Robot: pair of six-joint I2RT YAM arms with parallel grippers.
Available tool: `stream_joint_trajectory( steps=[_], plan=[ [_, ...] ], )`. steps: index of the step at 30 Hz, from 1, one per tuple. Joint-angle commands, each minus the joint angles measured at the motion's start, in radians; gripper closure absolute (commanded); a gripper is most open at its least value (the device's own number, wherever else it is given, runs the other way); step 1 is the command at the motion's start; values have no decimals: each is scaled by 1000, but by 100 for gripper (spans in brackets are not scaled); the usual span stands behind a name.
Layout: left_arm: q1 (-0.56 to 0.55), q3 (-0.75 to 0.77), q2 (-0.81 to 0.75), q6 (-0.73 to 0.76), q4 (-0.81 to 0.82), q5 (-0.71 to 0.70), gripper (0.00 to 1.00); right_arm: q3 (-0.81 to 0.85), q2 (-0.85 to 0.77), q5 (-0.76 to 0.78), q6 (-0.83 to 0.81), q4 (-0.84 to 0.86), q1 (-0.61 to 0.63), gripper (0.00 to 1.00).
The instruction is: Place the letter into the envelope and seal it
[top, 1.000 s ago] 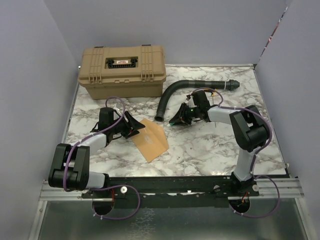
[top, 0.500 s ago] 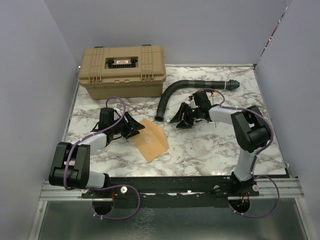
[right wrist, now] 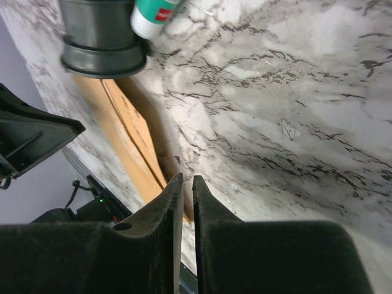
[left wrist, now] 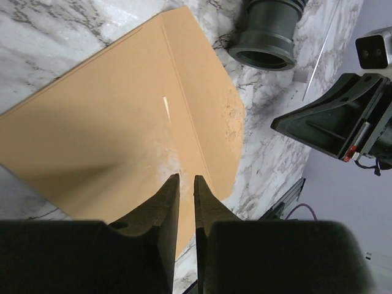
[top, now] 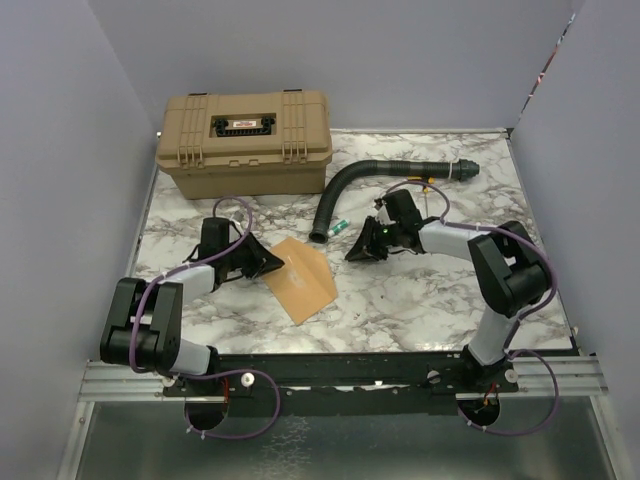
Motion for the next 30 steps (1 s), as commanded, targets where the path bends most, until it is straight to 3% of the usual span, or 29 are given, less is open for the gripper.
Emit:
stream_joint_trajectory(
  steps=[1, 11, 23, 30],
  plan=[
    [2, 0, 68, 32, -24, -5, 87, 15, 68, 19, -12, 44, 36, 86],
    [1, -15, 174, 3, -62, -38, 100, 97, 204, -77, -19, 59, 91, 87],
    [1, -25, 191, -17, -114, -106, 100, 67, 234, -372, 27, 334, 120, 90],
    [2, -33, 191, -57, -114, -120, 100, 157, 267, -282, -122, 154, 182, 89]
  ],
)
